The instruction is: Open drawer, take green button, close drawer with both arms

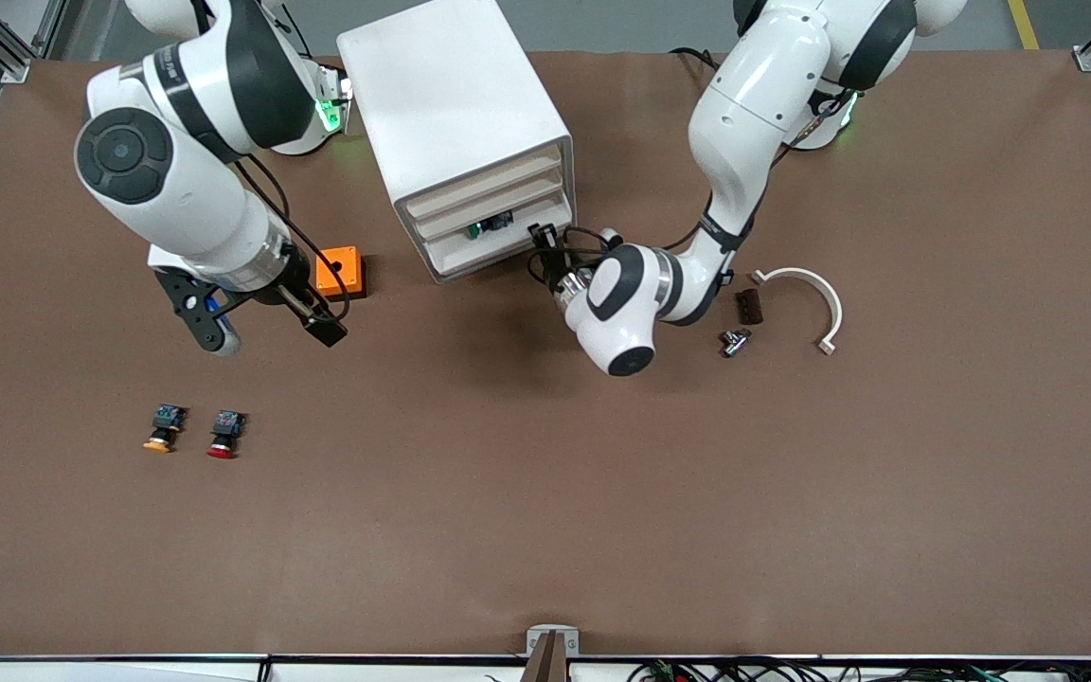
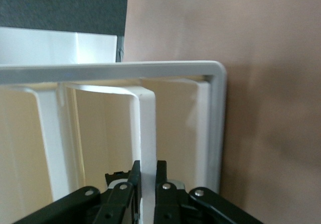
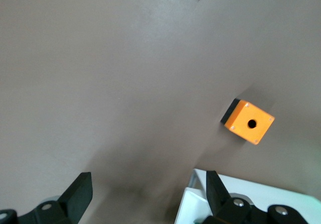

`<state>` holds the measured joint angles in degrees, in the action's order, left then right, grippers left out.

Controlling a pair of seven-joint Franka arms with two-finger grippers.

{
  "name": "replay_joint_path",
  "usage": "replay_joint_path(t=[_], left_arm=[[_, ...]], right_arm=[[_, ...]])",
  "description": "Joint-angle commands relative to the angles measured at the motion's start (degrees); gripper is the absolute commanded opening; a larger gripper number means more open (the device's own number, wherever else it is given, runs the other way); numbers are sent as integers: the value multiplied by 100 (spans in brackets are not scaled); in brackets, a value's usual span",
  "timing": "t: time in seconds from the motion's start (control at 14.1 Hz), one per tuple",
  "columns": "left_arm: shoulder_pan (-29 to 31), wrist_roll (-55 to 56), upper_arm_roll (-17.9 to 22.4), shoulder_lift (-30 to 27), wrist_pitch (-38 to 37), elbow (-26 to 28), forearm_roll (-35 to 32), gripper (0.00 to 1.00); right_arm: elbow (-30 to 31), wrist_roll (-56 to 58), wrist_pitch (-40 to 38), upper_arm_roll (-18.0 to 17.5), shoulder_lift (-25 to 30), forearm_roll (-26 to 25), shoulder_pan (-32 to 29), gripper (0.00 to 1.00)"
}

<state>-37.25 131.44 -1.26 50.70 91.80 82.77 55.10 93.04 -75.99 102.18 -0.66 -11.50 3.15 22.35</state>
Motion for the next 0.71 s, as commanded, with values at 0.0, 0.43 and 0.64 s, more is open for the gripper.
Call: replay_joint_path(t=[0.0, 0.43, 0.64], left_arm=[[463, -135, 81, 36, -48, -340, -8, 0], [833, -655, 214, 28, 127, -358, -17, 67], [886, -681, 266, -60, 119, -393, -323, 100]], right_arm=[[74, -652, 302, 49, -106, -43, 374, 100], [381, -1864, 926, 49, -387, -165, 1059, 100], [373, -2480, 1190, 57, -633, -210, 1455, 100]])
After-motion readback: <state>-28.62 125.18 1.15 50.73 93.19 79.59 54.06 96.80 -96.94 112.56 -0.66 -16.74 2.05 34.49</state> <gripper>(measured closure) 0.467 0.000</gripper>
